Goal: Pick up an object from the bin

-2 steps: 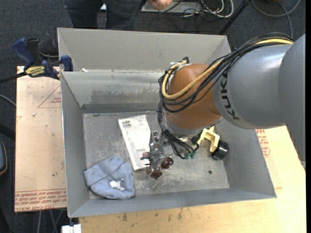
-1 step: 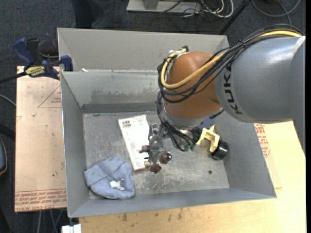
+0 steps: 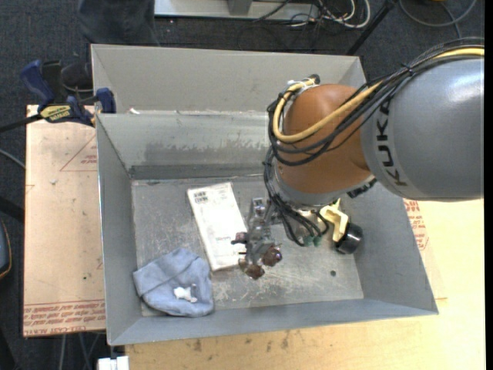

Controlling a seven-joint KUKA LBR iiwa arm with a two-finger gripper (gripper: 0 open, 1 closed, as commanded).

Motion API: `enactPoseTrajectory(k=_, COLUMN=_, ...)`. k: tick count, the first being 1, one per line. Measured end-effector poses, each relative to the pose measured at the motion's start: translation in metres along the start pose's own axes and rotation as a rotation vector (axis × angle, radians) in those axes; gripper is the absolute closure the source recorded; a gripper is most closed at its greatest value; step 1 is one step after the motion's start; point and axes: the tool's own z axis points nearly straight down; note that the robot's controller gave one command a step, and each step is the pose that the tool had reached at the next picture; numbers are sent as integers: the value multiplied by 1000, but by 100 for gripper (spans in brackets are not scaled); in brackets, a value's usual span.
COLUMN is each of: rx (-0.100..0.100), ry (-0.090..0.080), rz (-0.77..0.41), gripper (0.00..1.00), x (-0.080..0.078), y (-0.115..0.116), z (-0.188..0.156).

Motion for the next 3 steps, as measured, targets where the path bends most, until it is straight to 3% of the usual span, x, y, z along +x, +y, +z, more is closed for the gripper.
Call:
enactPoseTrajectory(k=1, rx=2, ry=4, rz=85, gripper=100, x=-2, y=-8, z=10)
enactPoseTrajectory(k=2, rx=2, ry=2, rz=-95, gripper=100, x=-22, y=1, z=17)
enactPoseTrajectory(k=3, rx=2, ry=1, rz=-26, gripper=100, x=-27, y=30, z=22)
